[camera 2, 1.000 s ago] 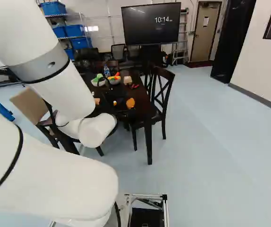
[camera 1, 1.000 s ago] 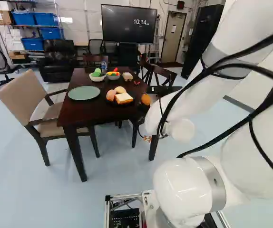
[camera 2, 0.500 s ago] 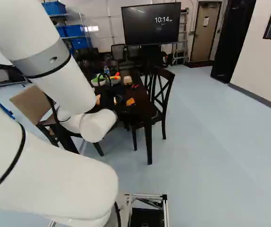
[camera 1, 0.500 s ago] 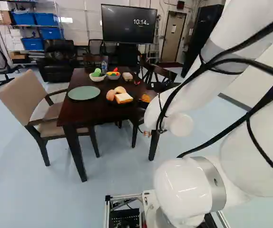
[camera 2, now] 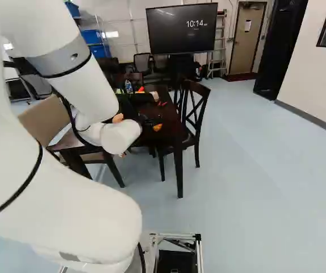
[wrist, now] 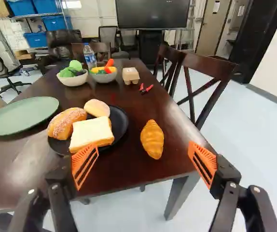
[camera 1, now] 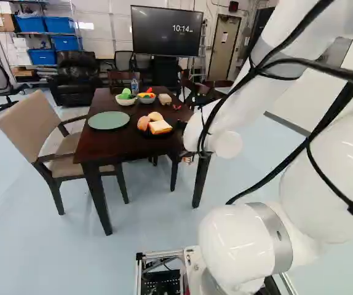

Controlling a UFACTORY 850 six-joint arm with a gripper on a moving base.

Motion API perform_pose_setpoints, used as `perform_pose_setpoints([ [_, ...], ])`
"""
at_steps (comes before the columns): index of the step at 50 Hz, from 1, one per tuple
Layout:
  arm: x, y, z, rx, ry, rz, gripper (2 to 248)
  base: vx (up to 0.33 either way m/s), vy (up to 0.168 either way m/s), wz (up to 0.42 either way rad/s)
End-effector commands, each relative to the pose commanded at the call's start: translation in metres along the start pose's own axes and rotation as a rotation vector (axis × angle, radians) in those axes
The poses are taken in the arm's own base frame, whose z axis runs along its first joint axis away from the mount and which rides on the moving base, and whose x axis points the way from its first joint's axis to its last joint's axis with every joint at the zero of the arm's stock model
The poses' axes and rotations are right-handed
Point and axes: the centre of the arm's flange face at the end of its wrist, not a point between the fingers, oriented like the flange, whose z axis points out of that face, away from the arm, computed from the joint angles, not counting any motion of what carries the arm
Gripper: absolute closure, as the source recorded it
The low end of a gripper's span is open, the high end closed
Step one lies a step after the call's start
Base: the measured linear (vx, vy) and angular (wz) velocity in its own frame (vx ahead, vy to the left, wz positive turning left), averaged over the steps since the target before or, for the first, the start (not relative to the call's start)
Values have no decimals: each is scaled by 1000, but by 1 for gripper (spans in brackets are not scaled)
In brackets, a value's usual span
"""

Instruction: Move the croissant to the empty plate

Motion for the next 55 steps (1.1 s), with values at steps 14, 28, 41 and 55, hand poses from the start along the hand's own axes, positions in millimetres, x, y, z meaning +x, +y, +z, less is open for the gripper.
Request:
perform_pose_setpoints([
  [14, 18, -2, 21, 4, -23, -1, 3, 0, 0, 0],
  [28, 35, -1, 42, 3, -61, -1, 3, 0, 0, 0],
  [41, 49, -1, 61, 2, -109, -1, 3, 0, 0, 0],
  [55, 62, -1, 79, 1, -180, 0, 3, 0, 0, 0],
])
